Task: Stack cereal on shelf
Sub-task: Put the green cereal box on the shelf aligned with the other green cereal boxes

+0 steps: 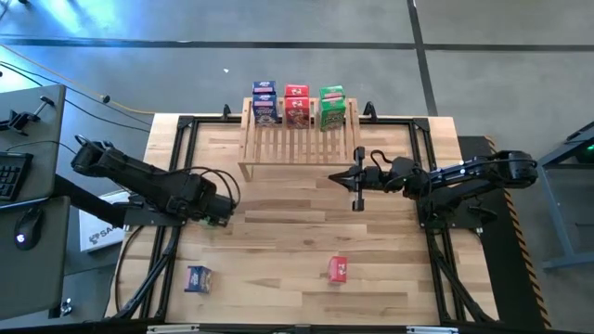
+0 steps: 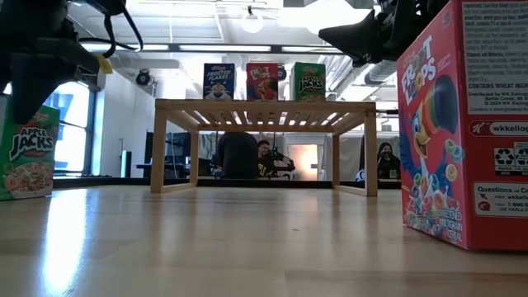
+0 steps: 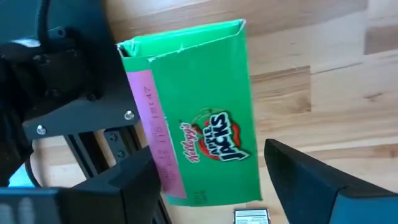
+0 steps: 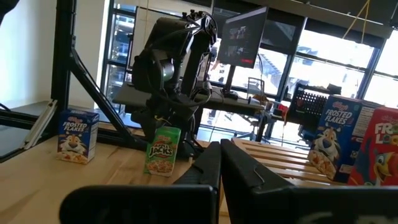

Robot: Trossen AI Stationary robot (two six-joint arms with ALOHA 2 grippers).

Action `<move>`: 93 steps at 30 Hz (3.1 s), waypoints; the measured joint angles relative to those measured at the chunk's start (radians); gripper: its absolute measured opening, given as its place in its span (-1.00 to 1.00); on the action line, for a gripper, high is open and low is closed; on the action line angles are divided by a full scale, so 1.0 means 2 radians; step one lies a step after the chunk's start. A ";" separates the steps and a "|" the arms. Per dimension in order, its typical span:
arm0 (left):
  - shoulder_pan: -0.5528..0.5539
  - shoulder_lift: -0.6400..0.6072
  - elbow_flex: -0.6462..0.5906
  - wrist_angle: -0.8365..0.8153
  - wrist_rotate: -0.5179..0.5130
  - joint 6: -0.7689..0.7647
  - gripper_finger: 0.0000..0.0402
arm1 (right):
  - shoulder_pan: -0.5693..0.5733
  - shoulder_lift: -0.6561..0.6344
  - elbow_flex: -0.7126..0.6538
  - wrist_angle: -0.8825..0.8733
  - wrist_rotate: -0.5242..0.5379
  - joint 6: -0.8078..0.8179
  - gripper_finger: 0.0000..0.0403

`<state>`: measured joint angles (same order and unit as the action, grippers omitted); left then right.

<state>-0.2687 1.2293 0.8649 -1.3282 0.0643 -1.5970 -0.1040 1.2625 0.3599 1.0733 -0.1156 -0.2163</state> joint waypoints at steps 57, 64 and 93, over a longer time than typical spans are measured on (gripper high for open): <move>0.117 0.337 0.381 0.146 -0.023 0.754 -0.08 | 0.000 -0.014 0.001 -0.023 -0.010 0.018 -1.00; 0.113 0.337 0.381 0.154 -0.023 0.758 0.10 | 0.000 -0.014 0.001 -0.031 -0.010 0.018 -1.00; 0.086 -0.058 -0.020 0.570 -0.066 0.708 -0.78 | 0.092 0.069 0.144 -0.232 0.143 0.085 0.21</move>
<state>-0.0966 1.1128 0.8245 -0.1876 -0.0679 -0.1812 0.0791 1.4005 0.6474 0.6090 0.1699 -0.0466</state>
